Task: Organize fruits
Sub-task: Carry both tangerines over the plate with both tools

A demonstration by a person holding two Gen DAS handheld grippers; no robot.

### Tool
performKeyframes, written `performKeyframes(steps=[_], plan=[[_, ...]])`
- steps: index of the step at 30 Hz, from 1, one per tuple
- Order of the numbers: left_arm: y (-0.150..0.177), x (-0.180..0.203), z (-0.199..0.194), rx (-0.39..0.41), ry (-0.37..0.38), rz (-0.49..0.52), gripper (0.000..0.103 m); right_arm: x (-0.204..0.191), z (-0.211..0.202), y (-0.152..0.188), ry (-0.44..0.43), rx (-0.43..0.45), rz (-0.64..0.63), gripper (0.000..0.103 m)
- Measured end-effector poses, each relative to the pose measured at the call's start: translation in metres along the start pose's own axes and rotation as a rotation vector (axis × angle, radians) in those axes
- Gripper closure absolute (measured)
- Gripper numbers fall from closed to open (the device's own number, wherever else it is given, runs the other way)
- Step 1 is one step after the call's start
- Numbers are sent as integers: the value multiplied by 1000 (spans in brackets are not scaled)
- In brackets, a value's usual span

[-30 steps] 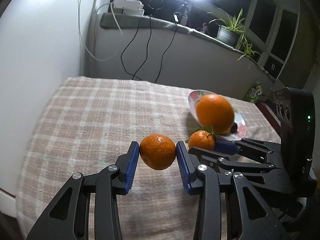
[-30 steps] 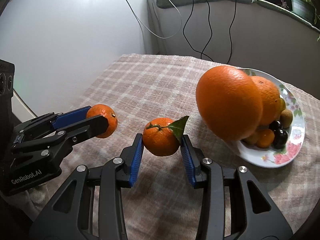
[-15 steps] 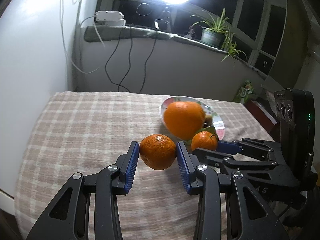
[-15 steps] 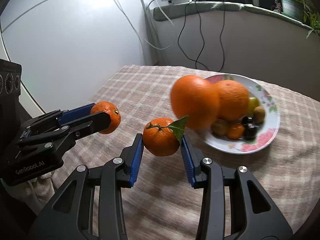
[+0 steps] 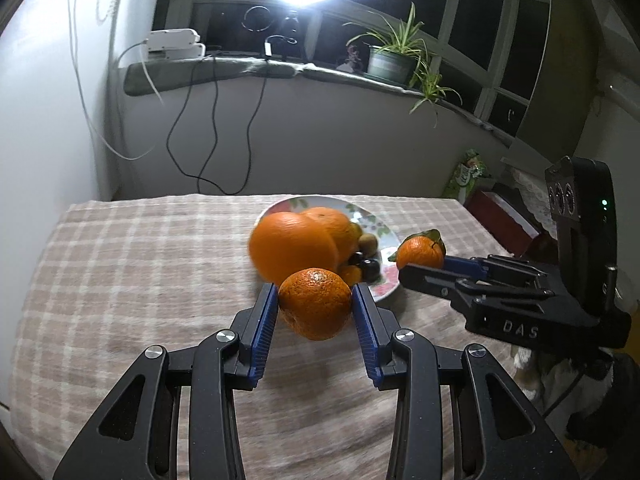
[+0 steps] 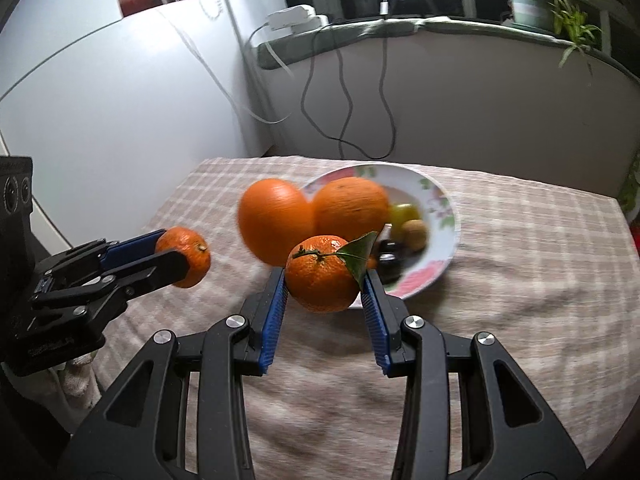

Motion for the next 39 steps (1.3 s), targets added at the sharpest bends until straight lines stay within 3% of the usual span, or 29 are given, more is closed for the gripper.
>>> performKeyframes(steps=[11, 20, 39], plan=[[2, 32, 26, -35, 36, 19, 66, 52, -6, -10, 50, 19, 39, 63], [-1, 55, 50, -49, 30, 49, 66, 79, 8, -28, 39, 10, 42, 63], [-9, 68, 83, -57, 15, 76, 66, 89, 54, -49, 29, -31, -2, 63]])
Point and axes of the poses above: each gripper's, at about its wrist camera, not at the fingertips, and z roughly the way its jaws point, x to its right, y to its underside, the point moved 6 cm from there along z, roughly the way its jaws point, and after that the axes turned 5 degrees about x, right-handed, at the moved point
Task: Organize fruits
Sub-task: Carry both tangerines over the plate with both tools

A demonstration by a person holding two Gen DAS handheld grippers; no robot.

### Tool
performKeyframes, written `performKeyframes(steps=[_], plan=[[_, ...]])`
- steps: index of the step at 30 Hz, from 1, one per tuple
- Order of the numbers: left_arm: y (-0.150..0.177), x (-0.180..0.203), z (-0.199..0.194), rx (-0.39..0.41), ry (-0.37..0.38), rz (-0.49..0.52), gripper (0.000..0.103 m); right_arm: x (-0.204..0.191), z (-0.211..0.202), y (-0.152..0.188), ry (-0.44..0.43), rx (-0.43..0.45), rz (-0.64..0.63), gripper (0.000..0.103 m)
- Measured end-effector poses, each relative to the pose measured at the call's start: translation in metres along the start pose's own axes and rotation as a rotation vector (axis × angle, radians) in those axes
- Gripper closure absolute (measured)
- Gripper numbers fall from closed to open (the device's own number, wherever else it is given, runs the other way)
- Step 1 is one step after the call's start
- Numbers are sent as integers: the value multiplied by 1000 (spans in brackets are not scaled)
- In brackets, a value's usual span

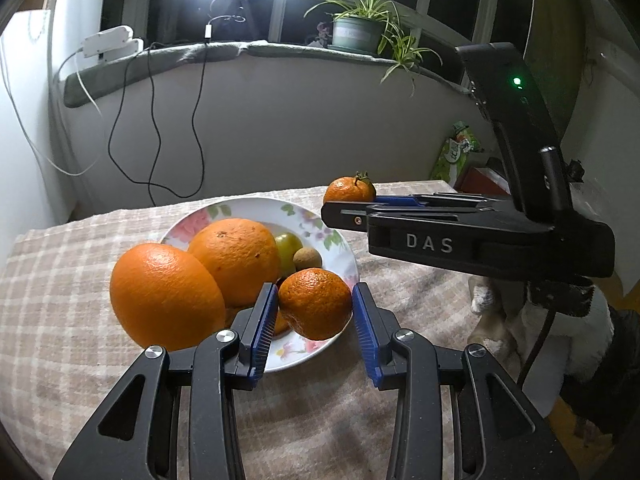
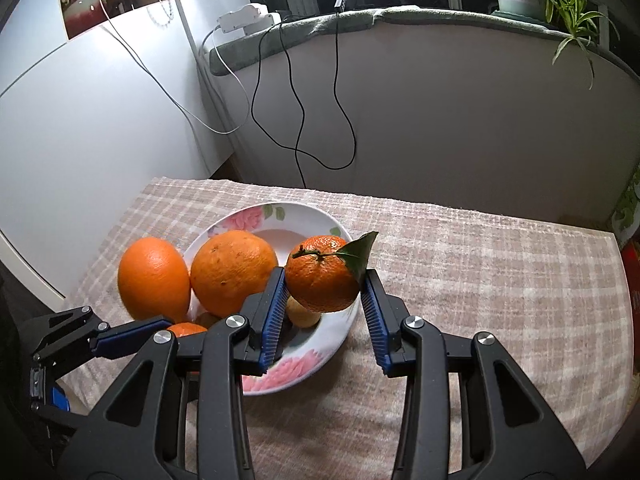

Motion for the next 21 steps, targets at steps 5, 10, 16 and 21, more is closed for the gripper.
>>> performKeyframes(steps=[5, 10, 16, 21], plan=[[1, -2, 4, -4, -1, -3, 66, 1, 12, -1, -4, -19, -3, 63], [0, -3, 6, -6, -4, -4, 66, 0, 20, 1, -10, -32, -8, 63], [-1, -4, 9, -8, -6, -3, 66, -2, 27, 2, -17, -43, -19, 63], [-1, -5, 12, -12, -12, -3, 66, -4, 28, 2, -24, -43, -28, 63]])
Point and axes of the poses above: each gripper's, at about its wrist camera, not at the fingertips, and z roughly the way its jaws point, x to its right, y to its underside, the point moved 6 cm from there along z, roughly the way its jaws point, and after that the axes turned 5 degrees about x, right-handed, at the moved point
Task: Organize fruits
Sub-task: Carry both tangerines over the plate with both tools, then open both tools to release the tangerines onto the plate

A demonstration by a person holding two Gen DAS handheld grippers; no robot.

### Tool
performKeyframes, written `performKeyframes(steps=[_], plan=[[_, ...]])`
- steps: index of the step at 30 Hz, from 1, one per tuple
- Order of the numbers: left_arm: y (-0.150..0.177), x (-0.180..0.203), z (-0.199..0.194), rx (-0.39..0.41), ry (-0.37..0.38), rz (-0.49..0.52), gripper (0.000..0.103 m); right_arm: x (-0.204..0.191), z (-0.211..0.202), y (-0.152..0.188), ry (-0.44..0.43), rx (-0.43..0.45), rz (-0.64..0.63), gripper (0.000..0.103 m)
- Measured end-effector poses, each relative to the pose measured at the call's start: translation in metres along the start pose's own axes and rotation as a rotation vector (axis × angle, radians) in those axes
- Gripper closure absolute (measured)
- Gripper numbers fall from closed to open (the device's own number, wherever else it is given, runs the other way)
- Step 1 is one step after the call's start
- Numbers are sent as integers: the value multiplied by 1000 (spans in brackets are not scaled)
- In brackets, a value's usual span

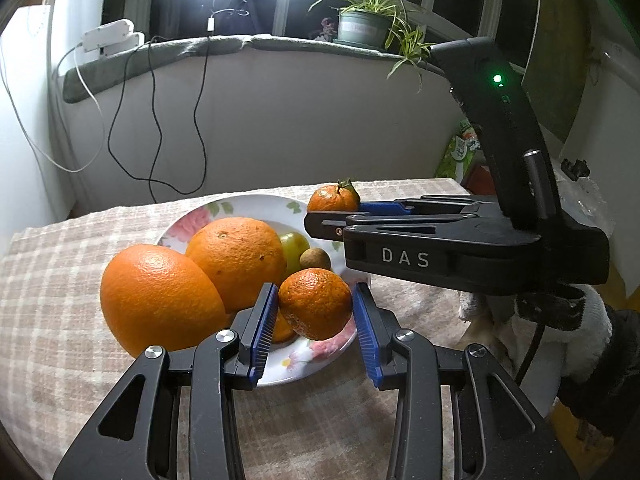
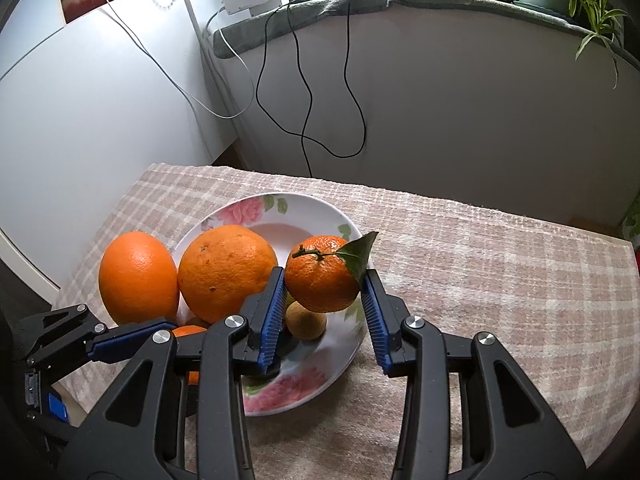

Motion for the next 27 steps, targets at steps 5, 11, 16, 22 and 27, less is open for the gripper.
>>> performKeyframes(steps=[5, 11, 16, 22, 27], plan=[[0, -1, 2, -4, -10, 1, 66, -2, 0, 0, 1, -1, -7, 61], [1, -2, 3, -7, -17, -4, 66, -2, -7, -4, 14, 35, -14, 39], [-3, -2, -2, 13, -20, -8, 51, -2, -10, -8, 22, 46, -17, 33], [-4, 0, -6, 19, -26, -5, 51, -2, -16, -10, 34, 62, -22, 26], [-2, 1, -8, 18, -30, -5, 51, -3, -21, -11, 42, 75, -26, 20]])
Point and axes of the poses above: each gripper's, at about its wrist camera, not at the fingertips, and z roughly the way its jaws point, x to its right, y to its underside, the point moved 6 cm from there along z, roughly the way its jaws point, and after that the axes turned 5 degrees about x, right-handed, at the moved point
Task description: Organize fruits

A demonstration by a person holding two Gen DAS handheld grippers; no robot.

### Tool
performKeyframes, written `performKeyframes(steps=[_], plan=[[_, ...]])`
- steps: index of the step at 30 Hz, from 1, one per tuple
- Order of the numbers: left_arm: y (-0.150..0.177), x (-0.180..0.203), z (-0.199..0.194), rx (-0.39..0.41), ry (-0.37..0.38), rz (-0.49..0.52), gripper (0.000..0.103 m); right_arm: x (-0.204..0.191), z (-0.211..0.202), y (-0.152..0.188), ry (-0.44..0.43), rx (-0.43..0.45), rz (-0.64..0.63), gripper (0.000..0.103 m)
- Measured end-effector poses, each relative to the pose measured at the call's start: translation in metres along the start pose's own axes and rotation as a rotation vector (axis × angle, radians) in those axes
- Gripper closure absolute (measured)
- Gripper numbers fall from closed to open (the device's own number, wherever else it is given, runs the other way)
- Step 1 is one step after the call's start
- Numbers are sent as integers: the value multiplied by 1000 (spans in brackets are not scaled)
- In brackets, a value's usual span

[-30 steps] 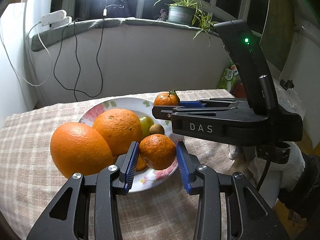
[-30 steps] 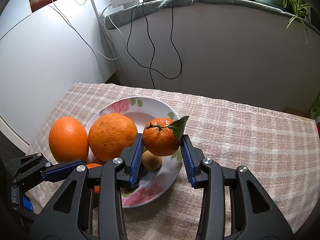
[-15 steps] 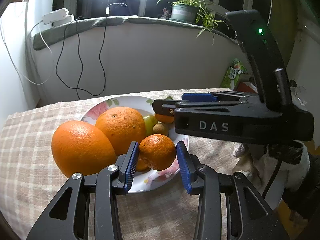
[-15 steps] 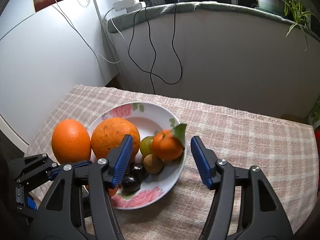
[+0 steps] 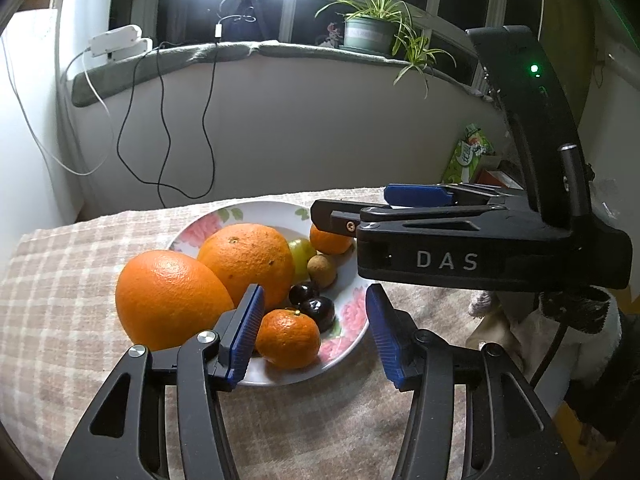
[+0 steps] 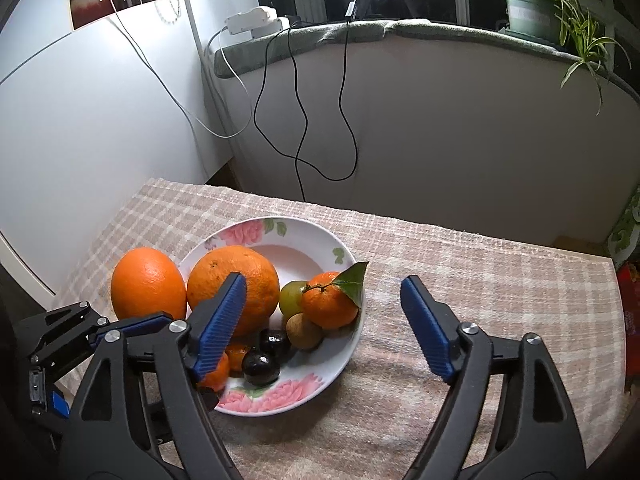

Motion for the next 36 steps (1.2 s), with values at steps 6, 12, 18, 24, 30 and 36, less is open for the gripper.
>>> performKeyframes(steps=[6, 12, 18, 24, 30, 36], plan=[[-1, 2, -5, 6, 1, 2, 51, 0, -4, -1, 3, 3, 2, 19], [-1, 4, -11, 11, 3, 3, 47, 0, -11, 1, 8, 7, -1, 19], [-1, 6, -17, 18, 2, 3, 44, -3, -19, 2, 22, 17, -12, 15], [-1, 4, -26, 21, -9, -14, 33, -3, -31, 0, 34, 44, -7, 9], [2, 4, -38, 22, -26, -28, 32, -4, -46, 3, 43, 62, -3, 7], [5, -3, -52, 32, -42, -54, 31, -5, -66, 10, 53, 90, 4, 6]])
Point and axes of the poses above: each gripper's, at about its wrist camera, not at the fingertips, and z roughly the way its jaws point, x to its right, y to its underside, the point moved 6 cm from there along z, roughly the way its jaws point, and after that the axes turned 5 degrees about x, right-handed, at the moved point
